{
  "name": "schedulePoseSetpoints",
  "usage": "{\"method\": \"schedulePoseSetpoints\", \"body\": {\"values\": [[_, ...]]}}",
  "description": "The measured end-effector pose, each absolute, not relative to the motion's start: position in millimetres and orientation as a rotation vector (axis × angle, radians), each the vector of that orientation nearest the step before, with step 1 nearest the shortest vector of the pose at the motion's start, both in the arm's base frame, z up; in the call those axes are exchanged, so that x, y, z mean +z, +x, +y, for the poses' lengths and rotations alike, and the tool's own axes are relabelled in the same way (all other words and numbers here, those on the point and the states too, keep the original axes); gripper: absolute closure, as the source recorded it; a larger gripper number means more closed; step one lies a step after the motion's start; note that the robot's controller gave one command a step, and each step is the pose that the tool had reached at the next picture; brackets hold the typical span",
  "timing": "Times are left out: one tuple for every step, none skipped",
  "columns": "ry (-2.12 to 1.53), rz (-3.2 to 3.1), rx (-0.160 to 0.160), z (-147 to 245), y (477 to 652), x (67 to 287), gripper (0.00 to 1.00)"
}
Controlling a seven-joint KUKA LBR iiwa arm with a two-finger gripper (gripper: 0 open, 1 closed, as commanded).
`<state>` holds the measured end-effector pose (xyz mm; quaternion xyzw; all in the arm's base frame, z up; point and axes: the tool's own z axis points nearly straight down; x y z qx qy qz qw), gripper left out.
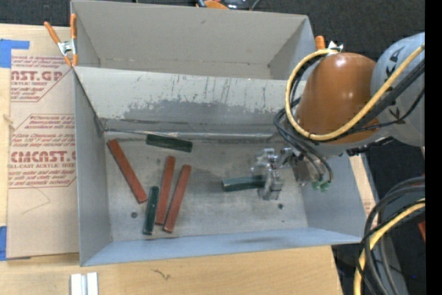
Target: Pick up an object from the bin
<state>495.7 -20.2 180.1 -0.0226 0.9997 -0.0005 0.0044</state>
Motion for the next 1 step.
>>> {"method": "schedulePoseSetpoints", "body": {"values": [[-0.234,3.120,-0.004,-28.7,496.7,415.6,1.00]]}}
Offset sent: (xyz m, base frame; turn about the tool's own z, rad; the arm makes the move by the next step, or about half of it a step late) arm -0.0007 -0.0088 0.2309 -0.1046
